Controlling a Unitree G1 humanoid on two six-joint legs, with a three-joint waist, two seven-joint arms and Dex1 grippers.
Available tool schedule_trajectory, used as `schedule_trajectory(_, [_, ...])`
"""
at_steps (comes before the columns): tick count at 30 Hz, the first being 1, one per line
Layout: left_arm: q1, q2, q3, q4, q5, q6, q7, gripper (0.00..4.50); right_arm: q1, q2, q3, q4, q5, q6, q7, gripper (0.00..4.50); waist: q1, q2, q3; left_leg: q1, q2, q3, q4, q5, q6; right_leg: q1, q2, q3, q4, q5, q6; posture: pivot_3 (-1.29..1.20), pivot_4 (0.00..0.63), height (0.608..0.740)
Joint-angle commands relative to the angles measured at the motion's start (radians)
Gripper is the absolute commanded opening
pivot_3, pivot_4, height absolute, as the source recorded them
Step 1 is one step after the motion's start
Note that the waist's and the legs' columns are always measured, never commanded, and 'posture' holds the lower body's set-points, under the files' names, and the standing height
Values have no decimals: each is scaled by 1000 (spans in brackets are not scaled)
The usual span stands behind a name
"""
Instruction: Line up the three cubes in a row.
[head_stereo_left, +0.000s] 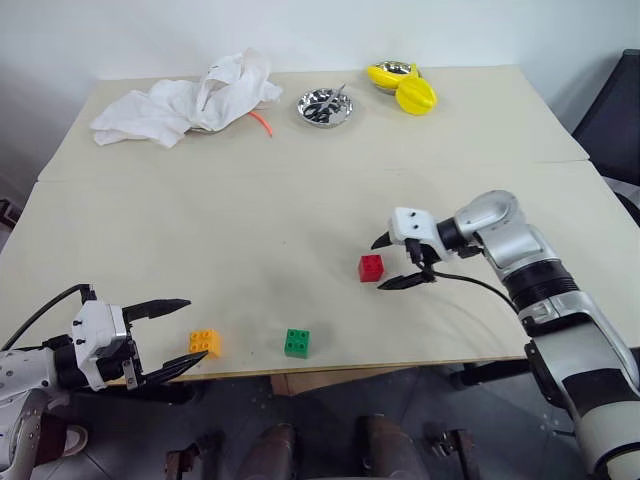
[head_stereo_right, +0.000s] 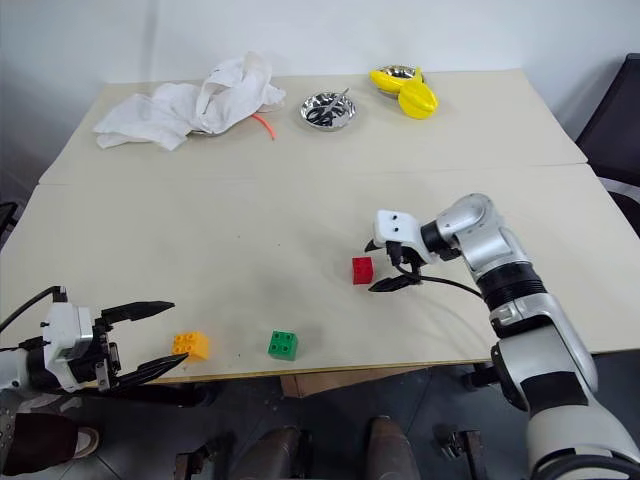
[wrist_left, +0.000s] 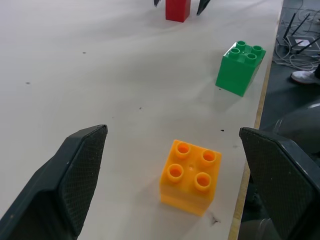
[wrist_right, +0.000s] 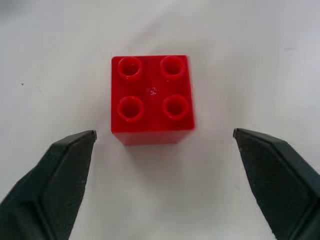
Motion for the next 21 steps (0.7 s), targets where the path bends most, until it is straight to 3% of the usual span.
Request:
schedule_trajectory(1, [-2, 9, 26, 13, 1, -26, -15, 4500, 55, -109, -123, -93, 145, -19, 121, 4448, 7, 0, 0, 0, 0, 0, 0, 0, 0, 0, 0, -1, 0, 0, 0, 0, 150, 740])
schedule_trajectory(3, [-4, 11, 33, 40, 2, -27, -18, 4500, 126, -164, -192, -123, 257, -40, 148, 4448, 17, 0, 0, 0, 0, -1, 0, -1, 1, 1, 0, -1, -1, 0, 0, 0, 150, 740])
schedule_trajectory(5, [2, 29, 35, 70, 15, 28, 7, 4500, 216, -195, -263, -151, 437, -186, 149, 4448, 21, 0, 0, 0, 0, -1, 0, -2, 1, 2, 0, -1, -2, 0, 0, 0, 150, 740])
schedule_trajectory(9, [-41, 12, 45, 157, 16, -7, 11, 4500, 381, -259, -395, -140, 460, -306, 149, 4448, 22, 0, 0, 0, 0, 0, 0, -2, 1, 3, 0, -1, -2, 0, 0, 0, 150, 740])
schedule_trajectory(13, [-75, 11, 60, 210, 1, -7, 9, 4500, 597, -331, -496, -331, 619, -124, 147, 4448, 23, 1, 0, 1, 1, 0, 0, -2, 1, 3, 0, -1, -2, 0, 0, 0, 150, 740])
schedule_trajectory(17, [-96, 34, 56, 234, -10, 12, -38, 4500, 733, -363, -595, -266, 598, -167, 133, 4448, 23, 0, 0, 1, 1, 0, 1, -2, 1, 4, 0, -1, -2, 0, 0, 0, 150, 740])
schedule_trajectory(21, [-120, 43, 52, 239, -22, 31, -75, 4500, 772, -362, -626, -237, 577, -194, 119, 4448, 20, 0, 0, 2, 1, 1, 1, -2, 1, 5, 0, 0, -3, 0, 0, 0, 150, 740])
